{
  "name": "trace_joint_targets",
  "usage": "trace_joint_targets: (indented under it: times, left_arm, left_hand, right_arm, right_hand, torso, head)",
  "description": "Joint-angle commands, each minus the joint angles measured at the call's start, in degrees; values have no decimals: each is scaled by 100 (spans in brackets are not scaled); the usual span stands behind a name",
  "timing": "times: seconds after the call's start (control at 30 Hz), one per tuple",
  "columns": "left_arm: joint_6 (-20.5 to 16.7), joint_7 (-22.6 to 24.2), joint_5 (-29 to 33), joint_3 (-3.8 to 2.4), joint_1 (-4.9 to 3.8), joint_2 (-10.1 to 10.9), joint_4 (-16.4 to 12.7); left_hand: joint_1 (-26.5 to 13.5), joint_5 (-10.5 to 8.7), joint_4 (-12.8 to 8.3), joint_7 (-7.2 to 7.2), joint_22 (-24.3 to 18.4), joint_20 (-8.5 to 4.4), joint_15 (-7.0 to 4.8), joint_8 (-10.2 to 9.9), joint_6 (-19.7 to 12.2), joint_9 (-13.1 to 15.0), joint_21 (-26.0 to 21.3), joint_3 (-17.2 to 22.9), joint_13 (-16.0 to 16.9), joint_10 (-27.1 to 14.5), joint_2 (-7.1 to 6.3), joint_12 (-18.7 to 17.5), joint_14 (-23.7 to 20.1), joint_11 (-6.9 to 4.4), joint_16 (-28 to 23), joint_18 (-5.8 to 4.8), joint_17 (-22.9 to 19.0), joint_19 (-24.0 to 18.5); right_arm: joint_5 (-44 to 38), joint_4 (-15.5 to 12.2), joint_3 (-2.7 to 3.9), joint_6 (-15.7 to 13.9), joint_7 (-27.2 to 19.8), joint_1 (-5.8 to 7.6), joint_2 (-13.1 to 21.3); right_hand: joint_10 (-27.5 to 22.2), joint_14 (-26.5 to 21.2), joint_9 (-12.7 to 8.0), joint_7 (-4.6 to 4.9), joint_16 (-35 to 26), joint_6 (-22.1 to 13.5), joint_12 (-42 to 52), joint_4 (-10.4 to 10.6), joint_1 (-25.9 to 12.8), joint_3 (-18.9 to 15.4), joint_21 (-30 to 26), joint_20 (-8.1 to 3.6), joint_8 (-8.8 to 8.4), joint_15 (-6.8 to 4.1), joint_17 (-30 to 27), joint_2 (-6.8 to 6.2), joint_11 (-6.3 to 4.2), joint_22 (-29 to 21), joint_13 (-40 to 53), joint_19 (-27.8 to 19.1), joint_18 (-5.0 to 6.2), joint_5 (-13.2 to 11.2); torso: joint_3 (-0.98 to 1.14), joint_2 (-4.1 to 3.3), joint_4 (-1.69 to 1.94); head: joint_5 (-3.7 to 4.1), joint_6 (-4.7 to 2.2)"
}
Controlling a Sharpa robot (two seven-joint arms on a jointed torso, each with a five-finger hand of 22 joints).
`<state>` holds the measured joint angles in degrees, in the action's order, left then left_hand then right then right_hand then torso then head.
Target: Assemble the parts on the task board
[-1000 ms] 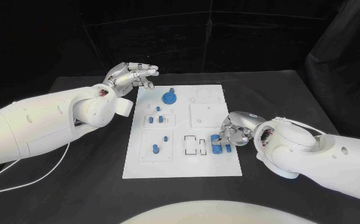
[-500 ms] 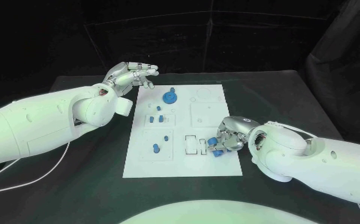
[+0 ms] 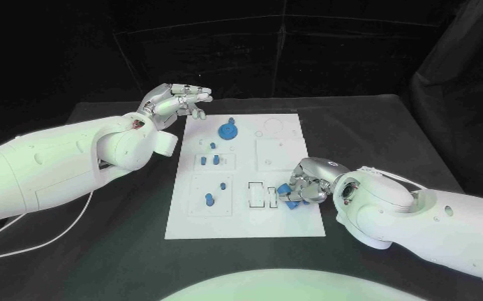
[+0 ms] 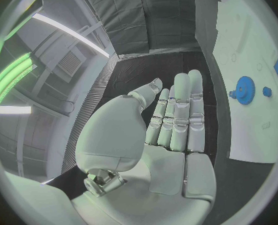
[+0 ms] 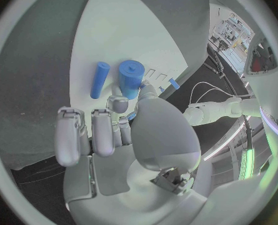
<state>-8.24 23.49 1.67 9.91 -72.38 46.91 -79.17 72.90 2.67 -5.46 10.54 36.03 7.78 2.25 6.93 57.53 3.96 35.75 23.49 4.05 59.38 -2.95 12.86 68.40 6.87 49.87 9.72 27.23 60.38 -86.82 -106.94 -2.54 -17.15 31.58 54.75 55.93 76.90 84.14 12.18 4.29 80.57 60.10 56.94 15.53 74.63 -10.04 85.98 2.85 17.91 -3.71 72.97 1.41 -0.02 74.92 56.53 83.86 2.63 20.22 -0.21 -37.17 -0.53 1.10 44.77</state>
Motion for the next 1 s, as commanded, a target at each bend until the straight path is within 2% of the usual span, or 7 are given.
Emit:
trace_joint_targets:
  times: [0.03, 0.23, 0.4, 0.57, 0.7, 0.8, 1.0]
  left_arm:
    - [70, 2, 17, -4, -8, -2, -8]
    - [83, -5, 17, -4, -8, -21, -1]
    - [91, -13, 17, -4, -8, -29, -5]
    - [94, -22, 17, -4, -8, -27, -14]
    - [102, -28, 17, -4, -8, -28, -21]
    - [107, -32, 17, -4, -9, -28, -24]
    - [118, -39, 17, -4, -9, -30, -30]
  left_hand:
    - [36, 14, 4, 13, -6, 2, -26, 20, -5, -6, -38, -37, -7, -28, 5, 16, -7, 4, -23, 74, -6, 57]
    - [36, 14, 4, 13, -6, 2, -26, 20, -5, -6, -38, -37, -7, -28, 5, 16, -7, 4, -23, 74, -6, 57]
    - [46, 13, -5, 15, -11, 1, -28, 21, -9, -6, -43, -41, -7, -30, 5, 22, -9, 4, -24, 74, -13, 58]
    - [46, 13, -5, 15, -11, 1, -28, 21, -9, -6, -43, -41, -7, -30, 5, 22, -9, 4, -24, 74, -13, 58]
    - [51, 14, -9, 15, -12, 1, -28, 21, -9, -7, -45, -41, -8, -33, 7, 23, -10, 5, -25, 74, -15, 59]
    - [57, 14, -13, 14, -13, 0, -28, 22, -9, -6, -46, -40, -8, -34, 10, 25, -11, 4, -25, 75, -17, 59]
    - [57, 14, -13, 14, -13, 0, -28, 22, -9, -6, -46, -40, -8, -34, 10, 25, -11, 4, -25, 75, -17, 59]
  right_arm:
    - [601, -132, -13, -557, 48, -14, 72]
    - [1049, -431, -9, -1000, -69, -11, 199]
    - [1261, -523, -7, -1130, -108, -9, 175]
    - [1328, -506, -7, -1223, -111, -8, 64]
    - [1347, -444, -6, -1258, -86, -8, -69]
    - [1353, -380, -6, -1162, -14, -7, -180]
    - [1254, -201, -5, -1012, 127, -6, -426]
  right_hand:
    - [97, 326, 128, -54, 63, 117, 34, 3, 138, 10, 51, -48, 99, -53, 75, 190, -61, 1014, 45, 251, -121, 79]
    - [136, 332, 176, -74, 108, 171, 50, 47, 107, -56, 85, -68, 101, -71, 147, 175, -81, 1061, 104, 283, -134, 156]
    - [142, 329, 193, -74, 112, 175, 36, 75, 69, -96, 87, -73, 89, -73, 153, 167, -81, 1063, 112, 283, -134, 173]
    - [148, 330, 208, -79, 122, 183, 30, 84, 53, -118, 94, -76, 80, -75, 169, 173, -84, 1073, 126, 289, -137, 227]
    - [154, 329, 222, -84, 127, 194, 27, 86, 47, -131, 98, -78, 77, -78, 177, 178, -88, 1079, 137, 292, -138, 269]
    - [155, 327, 234, -83, 127, 201, 11, 95, 20, -156, 100, -80, 71, -79, 178, 176, -88, 1081, 137, 293, -139, 292]
    - [152, 316, 280, -77, 113, 211, -55, 104, -142, -290, 86, -78, 40, -74, 155, 148, -81, 1063, 134, 275, -133, 151]
  torso:
    - [1, 10, -16]
    - [-3, 7, -3]
    - [-5, -5, 12]
    - [-8, -2, 6]
    - [-12, 3, 13]
    - [-10, -1, 11]
    - [-7, -3, 8]
  head:
    - [-6, -4]
    - [30, -37]
    - [25, -39]
    - [11, -35]
    - [3, -38]
    - [-8, -39]
    - [-27, -50]
